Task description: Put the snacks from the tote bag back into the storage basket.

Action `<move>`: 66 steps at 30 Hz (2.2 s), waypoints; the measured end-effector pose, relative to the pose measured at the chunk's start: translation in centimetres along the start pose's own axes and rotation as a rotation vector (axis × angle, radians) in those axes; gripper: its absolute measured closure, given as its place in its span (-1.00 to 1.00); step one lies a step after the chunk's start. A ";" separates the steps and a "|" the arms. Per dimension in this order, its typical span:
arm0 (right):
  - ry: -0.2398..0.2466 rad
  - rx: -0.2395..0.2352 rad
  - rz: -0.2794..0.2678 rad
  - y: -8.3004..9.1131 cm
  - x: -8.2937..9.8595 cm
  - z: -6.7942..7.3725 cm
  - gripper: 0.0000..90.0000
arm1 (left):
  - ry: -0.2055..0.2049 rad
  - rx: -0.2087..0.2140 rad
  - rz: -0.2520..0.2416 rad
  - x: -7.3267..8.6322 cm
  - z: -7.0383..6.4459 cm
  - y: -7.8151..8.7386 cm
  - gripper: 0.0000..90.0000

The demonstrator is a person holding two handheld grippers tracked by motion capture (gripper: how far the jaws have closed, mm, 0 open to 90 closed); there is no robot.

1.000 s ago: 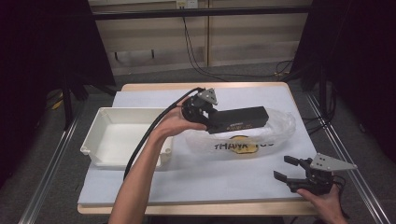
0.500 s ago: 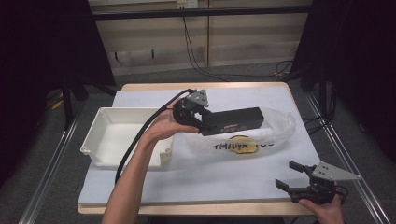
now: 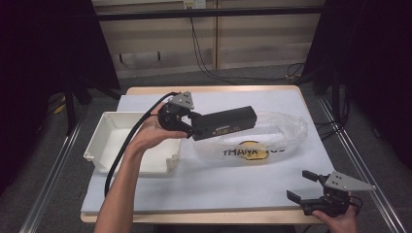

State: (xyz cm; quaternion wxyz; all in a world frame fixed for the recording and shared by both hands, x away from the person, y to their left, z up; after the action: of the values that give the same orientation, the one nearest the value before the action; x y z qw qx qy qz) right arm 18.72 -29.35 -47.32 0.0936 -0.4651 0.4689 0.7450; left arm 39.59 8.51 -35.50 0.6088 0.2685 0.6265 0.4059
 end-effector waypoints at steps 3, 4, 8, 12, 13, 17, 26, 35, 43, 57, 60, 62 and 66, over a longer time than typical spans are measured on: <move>0.012 -0.002 0.000 -0.1 -0.1 0.0 -0.85 | -0.001 0.017 -0.007 0.5 -0.2 0.1 -0.04; 0.018 -0.003 0.004 -0.1 -0.1 0.0 -0.86 | -0.005 0.015 -0.007 0.6 -0.1 0.2 -0.04; 0.020 -0.005 0.007 -0.2 -0.2 -0.2 -0.85 | 0.007 0.003 -0.015 1.2 0.2 1.0 -0.04; 0.015 -0.001 0.004 -0.2 -0.1 -0.4 -0.86 | 0.018 0.009 -0.024 2.2 0.4 1.9 -0.03; 0.017 0.003 0.001 -0.2 -0.2 -0.5 -0.86 | 0.030 0.004 -0.018 2.5 0.4 2.1 -0.03; 0.012 0.002 0.004 -0.2 -0.2 -0.5 -0.87 | 0.035 0.012 -0.017 3.2 0.5 2.6 -0.03; 0.007 0.001 0.010 -0.3 -0.2 -0.6 -0.86 | 0.042 0.016 -0.005 5.2 0.8 4.0 -0.03; 0.008 -0.003 0.016 -0.4 -0.3 -0.6 -0.86 | 0.065 -0.010 -0.022 7.0 1.3 5.1 -0.03; 0.015 0.004 0.012 -0.4 -0.3 -0.6 -0.86 | 0.109 -0.052 -0.037 8.5 1.7 6.2 -0.03; 0.019 0.002 0.017 -0.6 -0.4 -0.5 -0.85 | 0.196 -0.113 -0.071 12.9 2.8 8.7 -0.03; 0.021 0.004 0.019 -0.6 -0.4 -0.6 -0.85 | 0.215 -0.122 -0.071 14.2 3.2 8.9 -0.03; 0.021 0.003 0.018 -0.6 -0.4 -0.6 -0.85 | 0.225 -0.133 -0.057 15.1 3.4 9.1 -0.03; 0.016 0.003 0.017 -0.7 -0.4 -0.6 -0.85 | 0.258 -0.136 -0.069 16.6 3.7 9.5 -0.03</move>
State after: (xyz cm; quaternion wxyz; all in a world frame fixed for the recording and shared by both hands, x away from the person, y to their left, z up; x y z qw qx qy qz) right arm 19.68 -29.32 -47.48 0.0842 -0.4667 0.4746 0.7415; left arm 39.86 27.98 -36.35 0.5537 0.1506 0.6795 0.4572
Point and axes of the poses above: each handheld gripper's, and its own axes: y roughly backward along the jaws, x roughly out of its underside, z roughly to its left, the point moved 3 cm from there along -y, roughly forward along the jaws, and after that the axes turned 14 degrees about z, right-handed, at the moved point
